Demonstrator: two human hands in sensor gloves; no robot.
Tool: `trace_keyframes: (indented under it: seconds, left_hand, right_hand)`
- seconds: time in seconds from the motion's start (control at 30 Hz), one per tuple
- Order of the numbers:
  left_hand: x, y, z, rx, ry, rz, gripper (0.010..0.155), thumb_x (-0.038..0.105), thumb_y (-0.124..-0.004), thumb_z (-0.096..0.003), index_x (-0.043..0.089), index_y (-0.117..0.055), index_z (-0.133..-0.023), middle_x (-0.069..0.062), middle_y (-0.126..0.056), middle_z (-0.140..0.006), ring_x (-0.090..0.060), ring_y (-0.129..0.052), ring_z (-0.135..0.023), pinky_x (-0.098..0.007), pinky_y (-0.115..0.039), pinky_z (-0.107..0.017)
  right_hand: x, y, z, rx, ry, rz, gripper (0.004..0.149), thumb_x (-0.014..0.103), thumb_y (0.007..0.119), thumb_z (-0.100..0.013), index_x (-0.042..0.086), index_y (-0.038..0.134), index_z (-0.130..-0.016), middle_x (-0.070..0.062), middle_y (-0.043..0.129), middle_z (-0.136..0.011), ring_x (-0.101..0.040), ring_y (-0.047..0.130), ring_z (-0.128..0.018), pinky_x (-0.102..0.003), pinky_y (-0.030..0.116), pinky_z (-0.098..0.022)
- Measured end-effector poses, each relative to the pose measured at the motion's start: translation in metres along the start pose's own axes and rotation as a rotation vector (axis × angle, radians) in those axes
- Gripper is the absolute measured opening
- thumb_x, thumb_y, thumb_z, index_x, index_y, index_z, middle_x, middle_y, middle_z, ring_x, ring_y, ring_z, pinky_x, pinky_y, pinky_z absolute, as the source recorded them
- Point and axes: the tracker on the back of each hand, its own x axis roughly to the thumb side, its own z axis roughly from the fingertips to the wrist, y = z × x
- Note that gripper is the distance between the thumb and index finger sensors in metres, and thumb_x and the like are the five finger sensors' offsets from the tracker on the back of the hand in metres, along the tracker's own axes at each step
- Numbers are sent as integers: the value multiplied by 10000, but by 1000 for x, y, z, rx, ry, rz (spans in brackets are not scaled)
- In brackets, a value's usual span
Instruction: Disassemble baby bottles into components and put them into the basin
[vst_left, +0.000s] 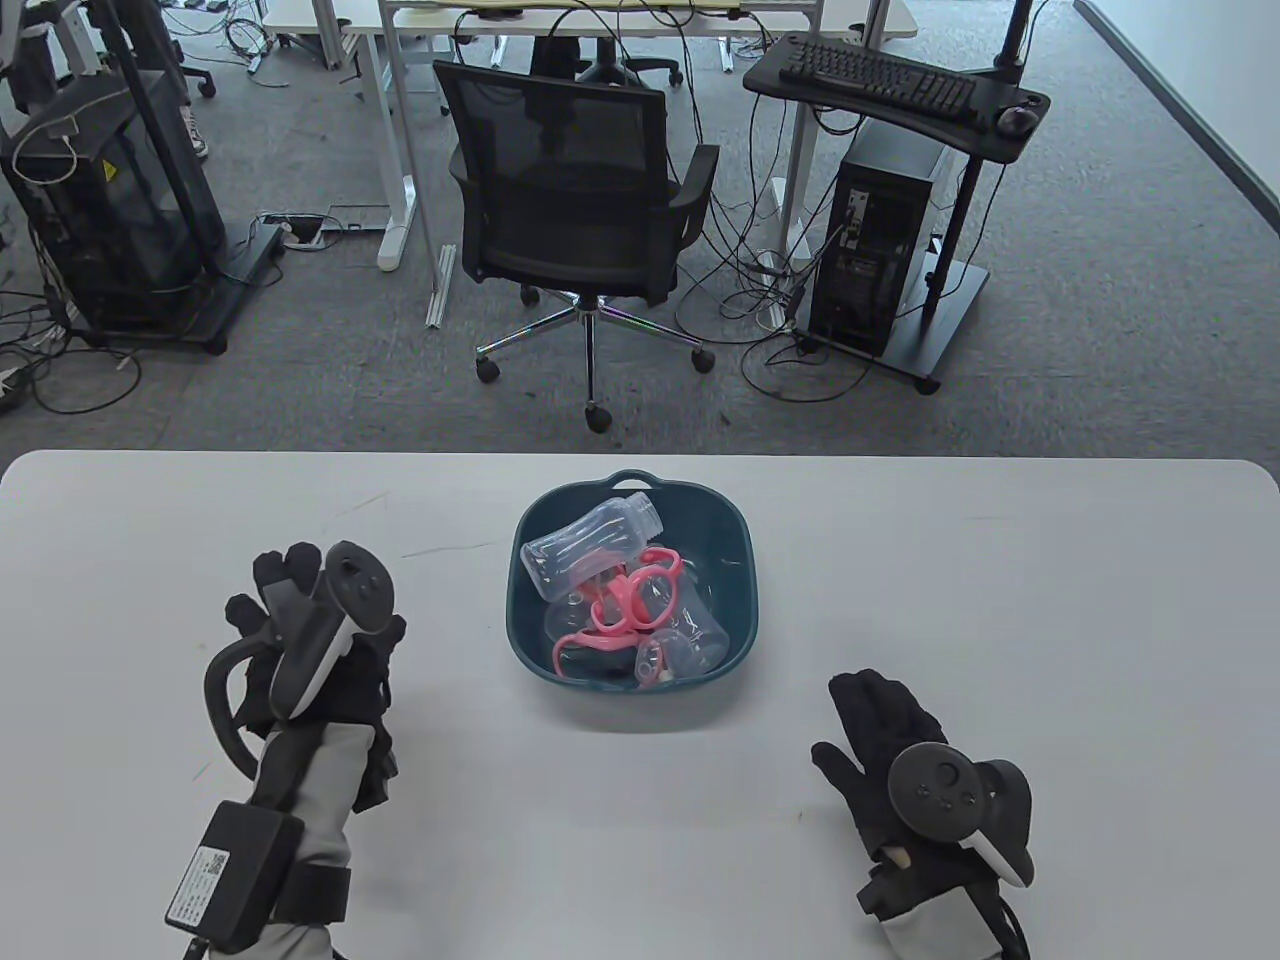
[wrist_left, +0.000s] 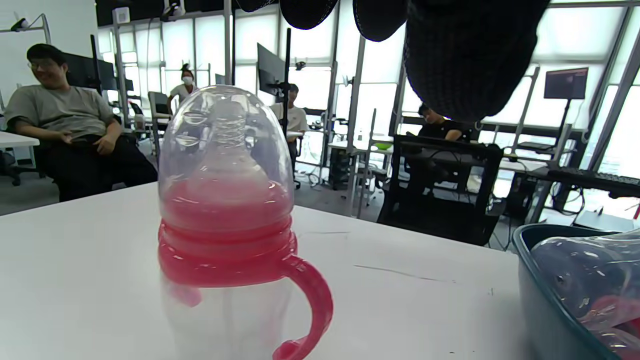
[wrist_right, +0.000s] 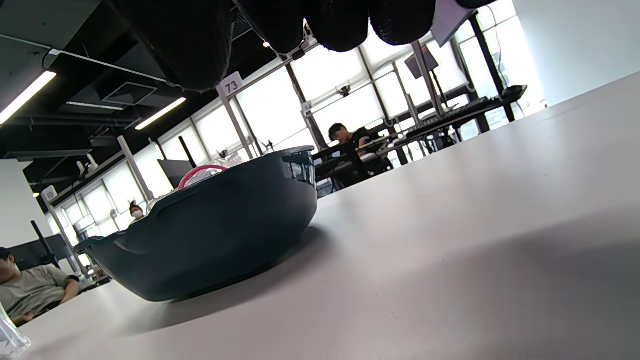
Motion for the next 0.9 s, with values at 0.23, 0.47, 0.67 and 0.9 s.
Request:
trace_keyframes:
  seconds: [0.23,0.47,0.67,0.9]
  left_hand:
    - [-30,-20,-4,-68,50,-2,860,604,-824,-415,447,-328,-1100,37,-238,-1179,-324,-293,-1180,-597,-331,-803]
    - [-40,-38,-15,-91,61,12,917,613,-825,-406,457,-237,-1091,20,-214,-1175,-356,-364,-1171,-614,-426,-776]
    - [-41,-42,-18,-83,40,66,877,563,-848,-414,433,-284,-1073,-16,-305,-1148,-360,-637,-1077,-581,-613,-706]
    - [-43,-48,-20,2,15,158,849,492,-913,-407,400,-368,-1051,-19,-421,-1099,-341,-742,-992,-539,-713,-647]
  right_hand:
    - [1,3,-1,21,-5,6,655,390,773,-558,163,506,-1112,-170,485,-1166,-485,471,-1039,-689,429,-687]
    - [0,3,-1,15,-5,2,652,387,774,-557,158,514,-1108,-175,489,-1162,-491,472,-1034,-690,433,-683]
    - [-1,4,-1,14,-3,1,649,386,774,-557,155,518,-1107,-179,490,-1161,-490,477,-1032,-689,436,-682]
    - [-1,5,-1,23,-2,-1,648,386,774,-557,156,520,-1107,-178,493,-1160,-493,478,-1031,-689,438,-682]
